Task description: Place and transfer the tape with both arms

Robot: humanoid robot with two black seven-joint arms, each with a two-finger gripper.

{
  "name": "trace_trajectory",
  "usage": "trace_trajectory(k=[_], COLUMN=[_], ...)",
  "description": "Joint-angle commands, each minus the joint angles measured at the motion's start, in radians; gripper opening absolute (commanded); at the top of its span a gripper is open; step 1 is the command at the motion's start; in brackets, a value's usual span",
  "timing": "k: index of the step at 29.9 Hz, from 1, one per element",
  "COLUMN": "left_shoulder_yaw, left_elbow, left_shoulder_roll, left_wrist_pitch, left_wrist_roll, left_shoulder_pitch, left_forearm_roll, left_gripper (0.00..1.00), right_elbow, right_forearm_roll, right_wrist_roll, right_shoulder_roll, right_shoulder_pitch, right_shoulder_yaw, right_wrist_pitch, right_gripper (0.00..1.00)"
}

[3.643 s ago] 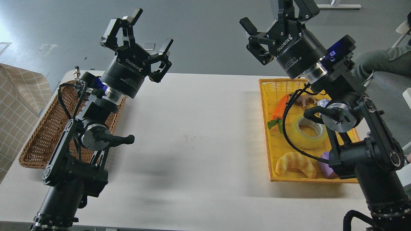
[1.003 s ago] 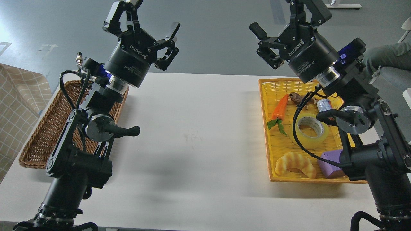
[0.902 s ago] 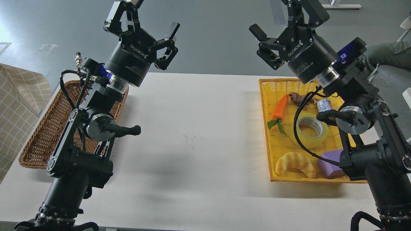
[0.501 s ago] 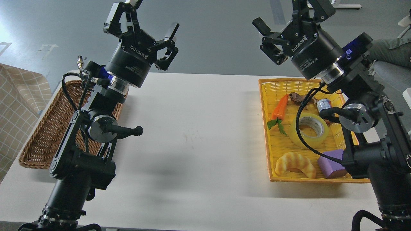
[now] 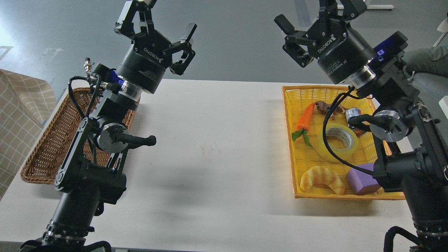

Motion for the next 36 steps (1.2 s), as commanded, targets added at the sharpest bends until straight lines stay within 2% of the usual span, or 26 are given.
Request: trace_trajectory(k=[1,8,22,26,32,36], left_shoulder_yaw=[0.000,0.001,0.000,0.000,0.000,0.001], left_elbow=[0.005,0.006,0.006,0.006,0.006,0.006], left_shoulder_roll=[0.000,0.001,0.001,0.003,0.003,0.004], left_wrist_pitch=[-0.001,-0.003,-0.003,-0.003,-0.003,-0.003], left_wrist_roll=[-0.001,-0.001,-0.001,-0.001,-0.001,-0.001], left_shoulder_pitch=[-0.001,0.004,-0.002,-0.002,-0.004,-0.004], left_forearm_roll=[-0.003,-0.003,-0.003,-0.003,-0.001,-0.001], left_gripper=[0.98,0.98,0.98,0.98,0.98,0.98], right_elbow=[0.002,-0.003,0.025,0.075,0.114,0.117], right_forearm_roll=[0.000,-0.049,-0.202,-0.386,-0.627,-0.693], right_wrist_roll=[0.000,0.000,-0.002,-0.002,-0.017,-0.028], right_shoulder_roll=[0.001,-0.014,-0.254,-0.362,-0.448,-0.530], right_shoulder_pitch=[-0.009,-0.006,0.000,-0.001,-0.010,-0.024], right_shoulder_yaw=[-0.001,-0.009,-0.073,-0.127,-0.138,-0.141], right_wrist_pitch=[0.000,0.003,0.003,0.003,0.003,0.011], right_gripper=[1.00,1.00,1.00,1.00,1.00,1.00])
